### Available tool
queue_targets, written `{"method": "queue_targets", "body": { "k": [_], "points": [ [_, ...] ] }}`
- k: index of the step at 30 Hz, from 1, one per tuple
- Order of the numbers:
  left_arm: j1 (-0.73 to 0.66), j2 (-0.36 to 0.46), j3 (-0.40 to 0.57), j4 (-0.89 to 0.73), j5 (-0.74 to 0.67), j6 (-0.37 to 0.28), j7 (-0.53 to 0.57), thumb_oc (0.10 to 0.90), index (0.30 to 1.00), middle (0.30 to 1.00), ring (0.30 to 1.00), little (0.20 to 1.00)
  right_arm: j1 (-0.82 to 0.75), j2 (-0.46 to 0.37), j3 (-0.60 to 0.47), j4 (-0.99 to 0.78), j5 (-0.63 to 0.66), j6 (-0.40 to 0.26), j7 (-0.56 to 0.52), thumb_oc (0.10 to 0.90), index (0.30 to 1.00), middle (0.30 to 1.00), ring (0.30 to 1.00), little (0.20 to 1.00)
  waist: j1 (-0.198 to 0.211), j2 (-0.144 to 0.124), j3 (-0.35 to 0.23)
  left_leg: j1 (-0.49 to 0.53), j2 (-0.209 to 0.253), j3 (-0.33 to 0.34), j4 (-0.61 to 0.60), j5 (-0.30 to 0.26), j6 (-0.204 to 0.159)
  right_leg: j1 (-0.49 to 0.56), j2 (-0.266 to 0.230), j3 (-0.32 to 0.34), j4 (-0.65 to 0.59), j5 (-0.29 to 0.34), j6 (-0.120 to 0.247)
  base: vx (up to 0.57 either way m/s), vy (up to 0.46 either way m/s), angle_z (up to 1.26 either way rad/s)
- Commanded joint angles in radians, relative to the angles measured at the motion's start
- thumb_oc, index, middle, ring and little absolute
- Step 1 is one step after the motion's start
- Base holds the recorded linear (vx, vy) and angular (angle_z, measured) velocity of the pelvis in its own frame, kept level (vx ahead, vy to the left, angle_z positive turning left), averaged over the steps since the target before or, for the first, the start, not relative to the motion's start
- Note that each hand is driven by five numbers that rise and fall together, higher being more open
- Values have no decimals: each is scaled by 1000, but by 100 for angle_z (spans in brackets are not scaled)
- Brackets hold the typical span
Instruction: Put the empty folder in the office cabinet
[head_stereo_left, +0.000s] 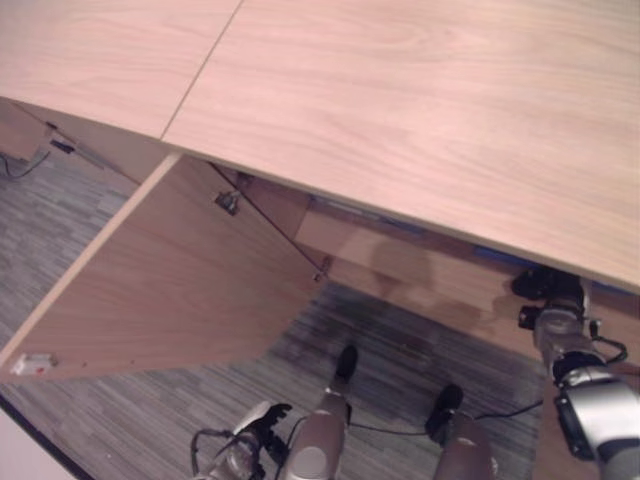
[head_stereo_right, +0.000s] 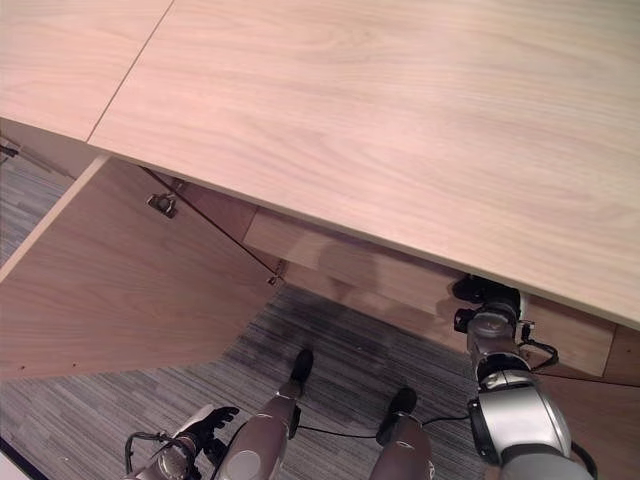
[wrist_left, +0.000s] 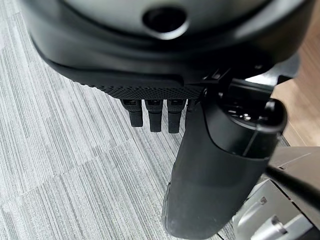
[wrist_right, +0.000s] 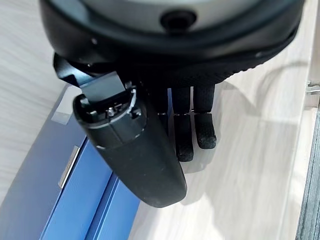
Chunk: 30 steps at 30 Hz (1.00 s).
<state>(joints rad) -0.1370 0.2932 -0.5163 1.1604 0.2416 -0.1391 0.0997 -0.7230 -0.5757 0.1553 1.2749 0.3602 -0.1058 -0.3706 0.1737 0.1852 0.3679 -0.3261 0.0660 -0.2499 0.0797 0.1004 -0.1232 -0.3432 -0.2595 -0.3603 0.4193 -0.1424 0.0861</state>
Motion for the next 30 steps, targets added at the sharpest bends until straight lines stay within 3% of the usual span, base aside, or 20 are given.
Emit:
{"method": "queue_targets", "body": {
  "k": [1,20,30],
  "points": [
    [12,26,-43,51,11,-2,14,800,900,900,900,900,-118,-118,18,1,28,-66,-15,400,300,300,300,300,49,9,-55,49,8,-5,-115,19,11,-4,-22,81,44,-11,83,0,0,0],
    [40,50,-66,85,18,-10,17,800,900,900,900,900,-474,-214,154,16,84,-69,-28,400,300,300,300,300,81,0,-103,40,1,6,-129,24,5,-5,-25,82,15,9,88,3,8,-3],
    [21,46,-50,110,5,-10,19,800,900,900,900,900,-503,-205,159,-13,129,-83,-19,400,300,300,300,300,71,-18,-121,47,0,11,-137,16,5,8,-24,82,-14,21,90,3,5,-1]
  ]
}}
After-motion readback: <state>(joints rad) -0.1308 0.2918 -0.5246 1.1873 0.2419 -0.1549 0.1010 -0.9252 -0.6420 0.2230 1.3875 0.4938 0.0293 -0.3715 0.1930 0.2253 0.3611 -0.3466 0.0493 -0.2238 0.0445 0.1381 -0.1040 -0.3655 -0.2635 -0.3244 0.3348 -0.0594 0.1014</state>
